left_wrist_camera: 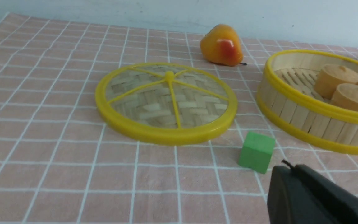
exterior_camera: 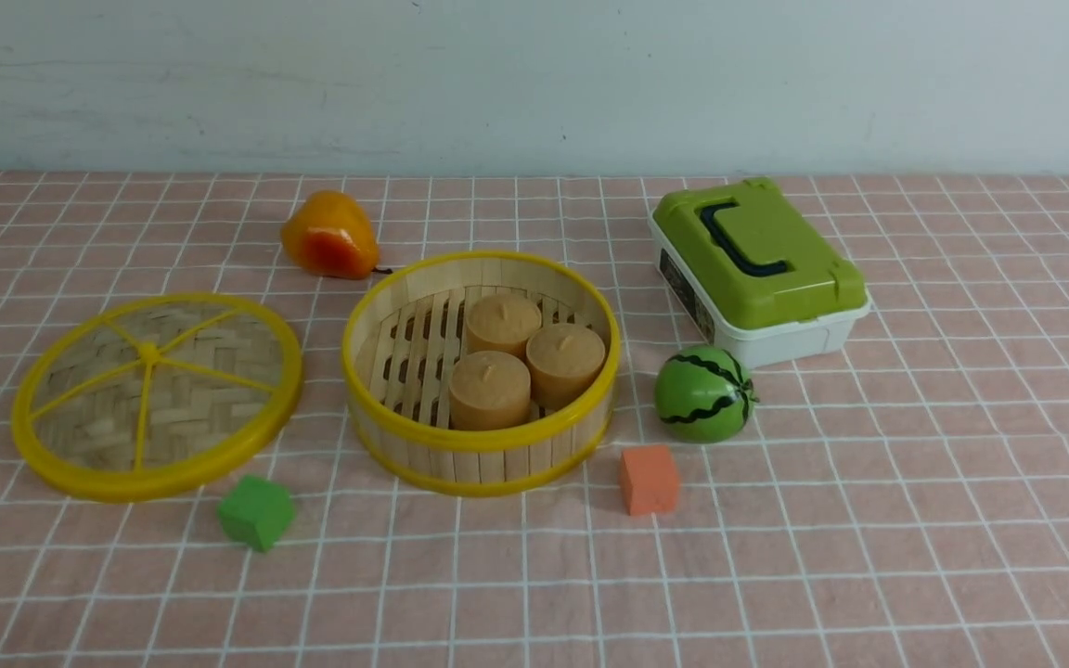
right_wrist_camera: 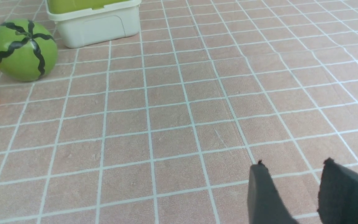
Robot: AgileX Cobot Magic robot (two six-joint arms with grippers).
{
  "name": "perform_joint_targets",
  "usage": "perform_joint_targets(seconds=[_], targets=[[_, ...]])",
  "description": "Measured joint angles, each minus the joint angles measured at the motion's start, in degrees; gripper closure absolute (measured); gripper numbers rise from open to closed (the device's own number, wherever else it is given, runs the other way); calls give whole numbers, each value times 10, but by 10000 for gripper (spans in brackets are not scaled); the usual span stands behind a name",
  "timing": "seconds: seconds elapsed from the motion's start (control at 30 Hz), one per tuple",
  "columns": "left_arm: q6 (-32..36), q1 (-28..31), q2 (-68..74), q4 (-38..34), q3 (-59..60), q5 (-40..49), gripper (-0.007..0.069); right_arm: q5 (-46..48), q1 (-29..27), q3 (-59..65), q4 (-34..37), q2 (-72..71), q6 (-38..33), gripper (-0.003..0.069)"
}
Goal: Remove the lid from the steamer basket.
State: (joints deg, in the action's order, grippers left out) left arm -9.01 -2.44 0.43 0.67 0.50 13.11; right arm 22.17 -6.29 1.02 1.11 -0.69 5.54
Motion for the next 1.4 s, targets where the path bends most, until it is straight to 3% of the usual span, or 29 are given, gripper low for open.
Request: perform_joint_targets(seconds=[0.27,1.4], targets=[[20,1,-11,-2,12,93,637,0,0,0,0,0,0,418],[37,1,-11,-21,12,94,636,0,0,0,0,0,0,418]])
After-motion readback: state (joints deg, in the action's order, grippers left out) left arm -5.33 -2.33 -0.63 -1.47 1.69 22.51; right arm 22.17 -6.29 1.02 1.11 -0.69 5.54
